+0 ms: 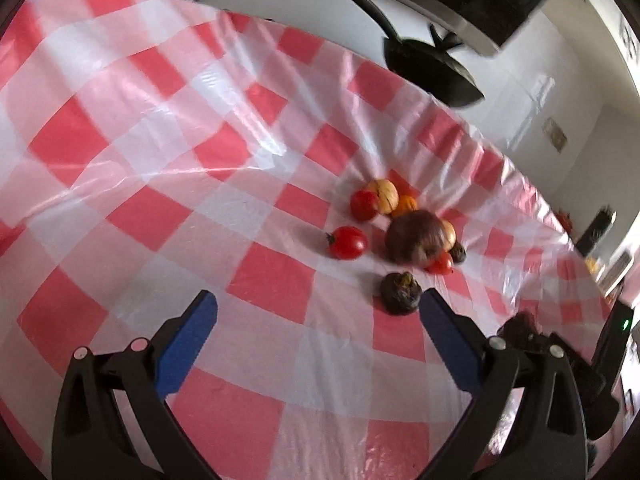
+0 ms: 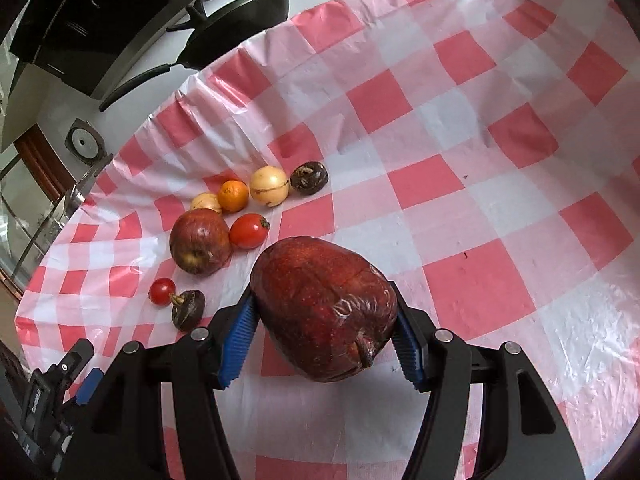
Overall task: Organize fruits
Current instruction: 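Grasp the large red wrinkled fruit with the right tool while the left tool grasps the dark fruit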
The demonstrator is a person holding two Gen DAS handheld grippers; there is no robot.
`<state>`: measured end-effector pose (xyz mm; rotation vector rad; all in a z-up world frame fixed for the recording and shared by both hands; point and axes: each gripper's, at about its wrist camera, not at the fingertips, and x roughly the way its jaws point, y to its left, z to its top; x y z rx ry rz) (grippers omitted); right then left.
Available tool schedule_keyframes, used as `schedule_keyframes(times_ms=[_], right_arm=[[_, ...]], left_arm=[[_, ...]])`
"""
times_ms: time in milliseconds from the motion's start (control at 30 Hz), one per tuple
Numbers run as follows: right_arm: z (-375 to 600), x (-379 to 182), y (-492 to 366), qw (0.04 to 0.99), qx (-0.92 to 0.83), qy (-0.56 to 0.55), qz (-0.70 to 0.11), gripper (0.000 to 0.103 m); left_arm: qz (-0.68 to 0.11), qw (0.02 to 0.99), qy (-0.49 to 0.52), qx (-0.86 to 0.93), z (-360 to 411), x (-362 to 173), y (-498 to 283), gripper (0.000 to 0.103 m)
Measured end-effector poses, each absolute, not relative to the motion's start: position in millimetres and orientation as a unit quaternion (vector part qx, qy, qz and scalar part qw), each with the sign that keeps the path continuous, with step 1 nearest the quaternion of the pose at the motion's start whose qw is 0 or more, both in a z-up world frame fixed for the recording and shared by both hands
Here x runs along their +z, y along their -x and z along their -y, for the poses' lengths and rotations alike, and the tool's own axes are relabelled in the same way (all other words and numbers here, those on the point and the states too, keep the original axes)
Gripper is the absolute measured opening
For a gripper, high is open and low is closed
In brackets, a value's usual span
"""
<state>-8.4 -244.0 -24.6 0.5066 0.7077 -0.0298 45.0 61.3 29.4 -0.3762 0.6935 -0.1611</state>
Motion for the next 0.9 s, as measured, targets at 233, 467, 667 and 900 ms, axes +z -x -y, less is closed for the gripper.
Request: schedule_keyframes(times_ms=[233, 467, 667, 900], right_arm=[[251, -27, 9, 0.901, -0.014, -0.266, -0.344, 0.061], [246, -26, 8, 0.904, -0.012, -0.255, -0.344, 0.061], [248, -28, 7, 0.901, -0.009, -0.263, -0.346, 0.061], [246, -27, 8, 0.902, -0.009, -0.257, -0.346, 0.061]], left_arm=[[-0.376, 0.919, 0.055, -0.103, 21, 23, -83, 0.101], [-0.433, 0.894, 0.031, -0.108, 51, 3, -125, 0.055], [-0.429, 0.896, 0.031, -0.112, 48, 4, -114, 0.042], [-0.399, 0.904, 0.108, -0.105, 10, 15, -58, 0.042]])
